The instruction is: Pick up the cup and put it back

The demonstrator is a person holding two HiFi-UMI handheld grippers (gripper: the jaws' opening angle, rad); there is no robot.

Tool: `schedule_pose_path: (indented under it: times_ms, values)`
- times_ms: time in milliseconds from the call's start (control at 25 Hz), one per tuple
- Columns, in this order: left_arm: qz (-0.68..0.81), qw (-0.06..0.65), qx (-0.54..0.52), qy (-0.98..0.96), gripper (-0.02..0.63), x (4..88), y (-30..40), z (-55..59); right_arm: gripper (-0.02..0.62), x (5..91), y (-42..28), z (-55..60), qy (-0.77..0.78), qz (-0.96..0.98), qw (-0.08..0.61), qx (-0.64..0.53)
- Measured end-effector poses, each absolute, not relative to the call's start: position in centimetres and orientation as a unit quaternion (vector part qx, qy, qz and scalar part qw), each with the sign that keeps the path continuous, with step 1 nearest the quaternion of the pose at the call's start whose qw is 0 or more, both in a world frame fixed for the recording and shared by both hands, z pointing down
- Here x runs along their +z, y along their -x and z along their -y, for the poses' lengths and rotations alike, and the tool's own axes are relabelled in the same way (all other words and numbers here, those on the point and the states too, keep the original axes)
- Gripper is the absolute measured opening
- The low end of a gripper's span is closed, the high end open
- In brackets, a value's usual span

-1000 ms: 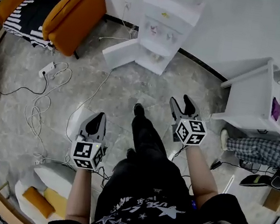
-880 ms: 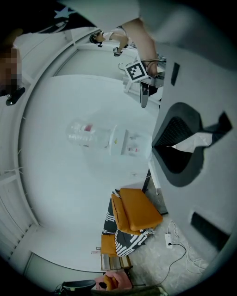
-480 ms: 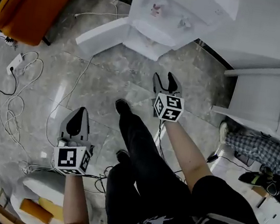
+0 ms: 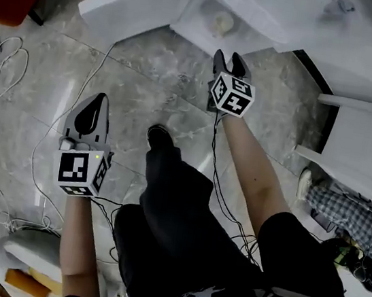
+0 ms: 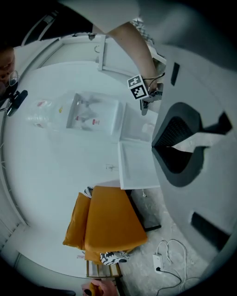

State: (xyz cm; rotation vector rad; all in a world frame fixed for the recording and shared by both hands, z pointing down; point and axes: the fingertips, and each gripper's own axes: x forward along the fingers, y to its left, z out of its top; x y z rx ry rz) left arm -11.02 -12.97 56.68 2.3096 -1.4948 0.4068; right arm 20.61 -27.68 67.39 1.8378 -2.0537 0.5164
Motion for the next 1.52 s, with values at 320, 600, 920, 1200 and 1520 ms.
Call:
schedule_pose_path:
  times_ms: [320, 600, 920, 1200, 1520]
  values:
    - [0.535, 0.125, 0.121, -0.827, 0.009, 64.5, 11.2, 19.0, 0.213, 77.4, -22.5, 34.2, -0.667, 0.700, 0.162, 0.197]
    - [0.527, 0.092, 0.114, -0.837, 0.009, 67.3, 10.0, 23.6, 0.220, 82.5, -23.6, 38.6, -0.691, 0.672, 0.155, 0.217]
    - [0.530, 0.109, 0.093, -0.836, 0.009, 68.7, 10.5, 25.4, 0.114, 84.0, -25.2, 40.4, -0.723, 0.627, 0.208, 0.201]
    - [0.524, 0.111, 0.095, -0.839, 0.009, 69.2, 10.3, 24.6, 0.046, 82.5, -24.7, 39.8, -0.697, 0.660, 0.206, 0.190]
    - [0.529, 0.101, 0.097, -0.837, 0.009, 61.5, 11.4, 21.9, 0.043, 75.6, -21.0, 35.4, -0.651, 0.702, 0.227, 0.179]
